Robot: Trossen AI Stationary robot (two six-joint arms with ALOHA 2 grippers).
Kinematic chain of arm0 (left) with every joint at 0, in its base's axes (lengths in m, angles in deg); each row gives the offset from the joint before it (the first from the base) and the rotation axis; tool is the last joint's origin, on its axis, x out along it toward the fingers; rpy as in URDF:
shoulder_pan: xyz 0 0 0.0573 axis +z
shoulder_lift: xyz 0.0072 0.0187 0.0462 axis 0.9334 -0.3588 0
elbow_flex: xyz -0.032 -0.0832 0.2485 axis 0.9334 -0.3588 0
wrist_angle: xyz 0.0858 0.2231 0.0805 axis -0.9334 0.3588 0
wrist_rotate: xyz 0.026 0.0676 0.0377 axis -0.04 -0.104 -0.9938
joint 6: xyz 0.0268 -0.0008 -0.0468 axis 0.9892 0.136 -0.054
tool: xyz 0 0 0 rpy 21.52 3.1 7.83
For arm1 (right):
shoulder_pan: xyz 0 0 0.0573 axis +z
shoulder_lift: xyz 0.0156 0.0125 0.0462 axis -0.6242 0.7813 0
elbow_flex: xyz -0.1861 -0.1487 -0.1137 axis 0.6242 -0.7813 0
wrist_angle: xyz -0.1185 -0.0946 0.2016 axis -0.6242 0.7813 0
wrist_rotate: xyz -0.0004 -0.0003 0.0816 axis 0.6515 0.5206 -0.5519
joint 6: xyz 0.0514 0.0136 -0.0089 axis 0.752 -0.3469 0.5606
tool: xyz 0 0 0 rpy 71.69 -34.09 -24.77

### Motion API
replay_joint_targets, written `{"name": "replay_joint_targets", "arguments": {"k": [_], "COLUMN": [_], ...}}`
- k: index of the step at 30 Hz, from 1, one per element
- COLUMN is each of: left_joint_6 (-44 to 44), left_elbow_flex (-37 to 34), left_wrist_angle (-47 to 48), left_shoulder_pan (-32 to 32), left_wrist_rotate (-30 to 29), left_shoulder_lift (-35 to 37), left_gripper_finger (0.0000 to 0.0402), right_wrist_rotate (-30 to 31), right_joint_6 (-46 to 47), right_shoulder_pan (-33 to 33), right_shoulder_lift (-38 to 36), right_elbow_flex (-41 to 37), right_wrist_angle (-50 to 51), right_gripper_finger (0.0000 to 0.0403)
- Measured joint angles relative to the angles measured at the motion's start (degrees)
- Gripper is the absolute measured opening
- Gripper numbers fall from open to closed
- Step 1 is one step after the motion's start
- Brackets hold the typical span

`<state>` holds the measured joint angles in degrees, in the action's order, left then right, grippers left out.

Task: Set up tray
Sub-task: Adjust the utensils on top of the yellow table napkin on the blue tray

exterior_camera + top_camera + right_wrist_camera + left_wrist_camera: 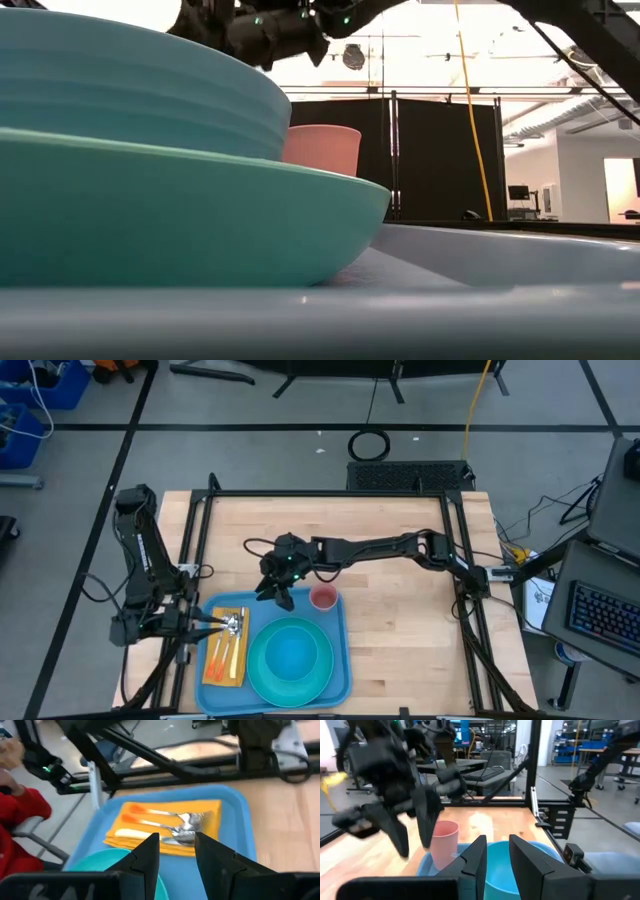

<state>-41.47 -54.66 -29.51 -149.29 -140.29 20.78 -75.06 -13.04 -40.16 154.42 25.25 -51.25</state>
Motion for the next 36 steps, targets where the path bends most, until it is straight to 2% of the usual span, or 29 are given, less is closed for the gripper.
{"name": "replay_joint_targets", "arguments": {"k": [6,11,14,21,29,31,36], "left_joint_6": [1.09,1.22,2.5,4.81,3.22,0.26,-12.06], "left_elbow_flex": [0.0,0.0,0.0,0.0,-0.02,-0.02,-0.02], "left_wrist_angle": [-0.02,-0.04,-0.46,-1.61,4.07,6.38,12.85], "left_shoulder_pan": [-1.24,-1.24,-1.24,-1.24,1.2,2.73,8.41], "left_wrist_rotate": [-0.78,-6.63,-6.77,-7.23,4.21,4.71,1.67], "left_shoulder_lift": [0.02,0.02,0.11,0.13,-0.02,-0.02,0.02], "left_gripper_finger": [0.0085,0.0085,0.0085,0.0085,0.0085,0.0085,0.0085], "right_wrist_rotate": [-1.66,-1.1,-1.53,-1.29,-1.17,-1.16,0.51], "right_joint_6": [3.47,5.29,5.99,6.38,0.85,0.06,-4.32], "right_shoulder_pan": [-1.02,-2.35,-2.4,-1.16,2.9,4.12,6.96], "right_shoulder_lift": [-1.54,0.51,2.29,5.11,3.44,2.25,0.62], "right_elbow_flex": [0.08,0.0,0.0,-0.04,-0.04,-0.03,-0.32], "right_wrist_angle": [-0.65,-1.24,-5.07,-5.61,-6.54,-5.87,-2.02], "right_gripper_finger": [0.0113,0.0113,0.0113,0.0113,0.0113,0.0113,0.0111]}}
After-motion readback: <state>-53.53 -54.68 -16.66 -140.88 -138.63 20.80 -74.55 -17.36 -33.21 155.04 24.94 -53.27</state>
